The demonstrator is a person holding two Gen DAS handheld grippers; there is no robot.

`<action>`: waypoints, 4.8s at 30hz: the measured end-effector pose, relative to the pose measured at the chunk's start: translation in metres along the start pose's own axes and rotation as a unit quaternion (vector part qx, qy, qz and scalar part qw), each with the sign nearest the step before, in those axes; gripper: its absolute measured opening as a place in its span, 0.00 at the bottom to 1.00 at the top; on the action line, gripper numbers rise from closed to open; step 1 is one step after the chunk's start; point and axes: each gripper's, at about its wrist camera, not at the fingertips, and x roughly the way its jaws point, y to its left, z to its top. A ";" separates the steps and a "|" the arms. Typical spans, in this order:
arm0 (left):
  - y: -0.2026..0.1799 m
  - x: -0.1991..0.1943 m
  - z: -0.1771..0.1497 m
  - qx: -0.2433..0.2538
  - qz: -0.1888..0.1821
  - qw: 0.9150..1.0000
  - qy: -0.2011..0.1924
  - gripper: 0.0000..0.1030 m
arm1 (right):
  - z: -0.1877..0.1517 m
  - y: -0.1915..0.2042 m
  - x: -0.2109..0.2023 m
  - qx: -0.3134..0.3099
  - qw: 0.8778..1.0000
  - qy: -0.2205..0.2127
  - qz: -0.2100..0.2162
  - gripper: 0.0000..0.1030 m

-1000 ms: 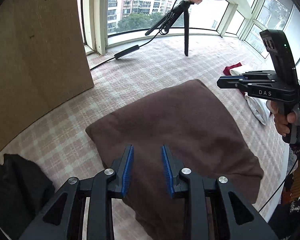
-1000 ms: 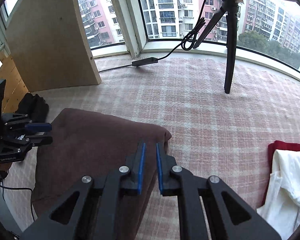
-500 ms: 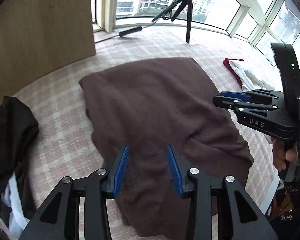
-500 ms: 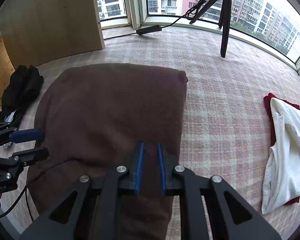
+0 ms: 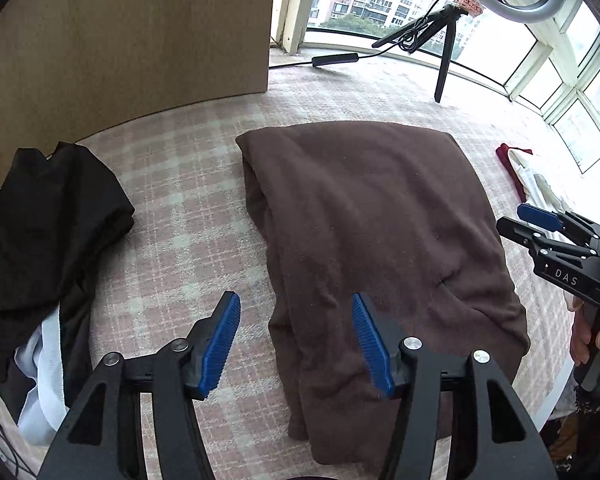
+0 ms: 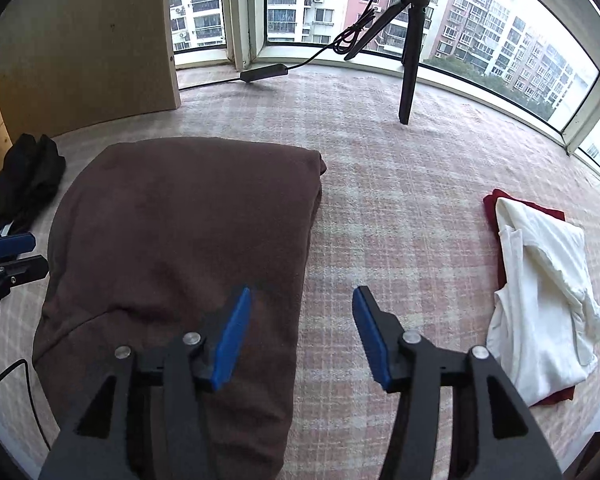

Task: Fold clothes
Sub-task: 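Grasp the bundle's edge with both grippers, then lift the bundle edge with both grippers and fold it over again, then press the folded bundle flat with both grippers and release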

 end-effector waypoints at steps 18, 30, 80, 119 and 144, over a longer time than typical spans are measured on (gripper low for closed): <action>0.015 0.010 -0.008 -0.040 -0.019 0.999 0.011 0.64 | -0.027 -0.039 0.016 0.095 0.992 0.023 0.077 0.67; 0.018 0.036 -0.013 -0.035 -0.053 0.998 0.023 0.67 | -0.039 -0.053 0.045 0.147 0.977 0.044 0.148 0.69; -0.292 -0.087 0.001 0.139 -0.178 0.961 -0.160 0.20 | -0.083 -0.146 -0.132 0.067 0.963 -0.128 0.229 0.20; -0.399 0.108 0.118 0.194 0.010 0.980 -0.044 0.32 | -0.041 -0.394 0.014 0.043 0.998 -0.043 -0.014 0.43; -0.401 0.078 0.071 0.184 -0.023 0.982 -0.032 0.34 | -0.123 -0.404 -0.048 0.106 0.982 -0.058 0.143 0.44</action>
